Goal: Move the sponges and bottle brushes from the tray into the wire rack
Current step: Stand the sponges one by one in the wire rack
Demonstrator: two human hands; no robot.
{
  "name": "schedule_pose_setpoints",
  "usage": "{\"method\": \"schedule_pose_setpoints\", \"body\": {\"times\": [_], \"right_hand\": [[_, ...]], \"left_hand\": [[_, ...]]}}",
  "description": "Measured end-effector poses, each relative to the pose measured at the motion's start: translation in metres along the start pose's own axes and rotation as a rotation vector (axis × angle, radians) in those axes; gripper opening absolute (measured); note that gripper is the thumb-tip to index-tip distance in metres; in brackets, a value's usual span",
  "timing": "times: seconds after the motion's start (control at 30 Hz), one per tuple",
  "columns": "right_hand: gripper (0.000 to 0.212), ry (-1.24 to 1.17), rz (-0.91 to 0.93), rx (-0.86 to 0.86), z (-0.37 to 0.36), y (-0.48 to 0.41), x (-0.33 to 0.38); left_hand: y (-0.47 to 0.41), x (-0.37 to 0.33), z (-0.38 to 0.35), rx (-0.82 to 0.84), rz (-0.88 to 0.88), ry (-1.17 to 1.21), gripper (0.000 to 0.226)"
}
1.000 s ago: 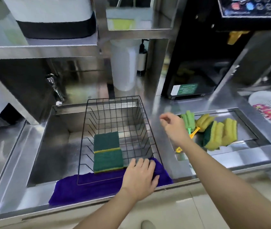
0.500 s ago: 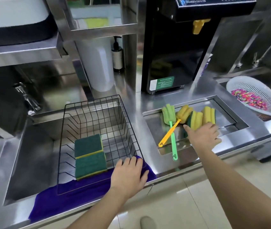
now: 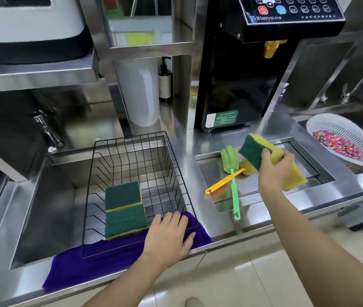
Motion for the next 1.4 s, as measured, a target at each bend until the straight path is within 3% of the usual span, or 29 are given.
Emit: {"method": "schedule_pose_setpoints", "body": {"times": [0.13, 0.4, 0.57, 0.77, 0.97, 1.4], "right_hand": [[0.025, -0.082, -0.042, 0.239, -0.054, 0.037, 0.017], [0.026, -0.198, -0.13, 0.663, -0.147, 0.158, 0.033], [0.042, -0.14, -0.12, 0.851, -0.183, 0.213, 0.04], [0.036, -0.051, -0.197, 0.949, -0.21, 0.244, 0.02], [0.043, 0.067, -0.322, 0.847, -0.226, 0.247, -0.001], [0.041, 0.385, -0.087, 0.988, -0.257, 0.287, -0.019]], "left_hand": [[0.014, 0.025, 0.013, -0.147, -0.007, -0.011, 0.04], [0.061, 0.084, 0.018, -0.19, 0.08, -0.132, 0.042], [0.076, 0.098, 0.026, -0.28, 0.126, -0.125, 0.04], [0.079, 0.097, 0.026, -0.353, 0.12, -0.139, 0.041], [0.08, 0.097, 0.028, -0.398, 0.122, -0.128, 0.038], [0.08, 0.098, 0.027, -0.4, 0.139, -0.103, 0.031]]}}
Point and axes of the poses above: each hand's wrist, its own y-axis away from the middle knuckle, its own z-axis out of the back of the hand, x = y × z, the point moved 9 cm from there along -y, towards the middle knuckle, and after that the axes turned 14 degrees about -x, right-handed, at the moved point
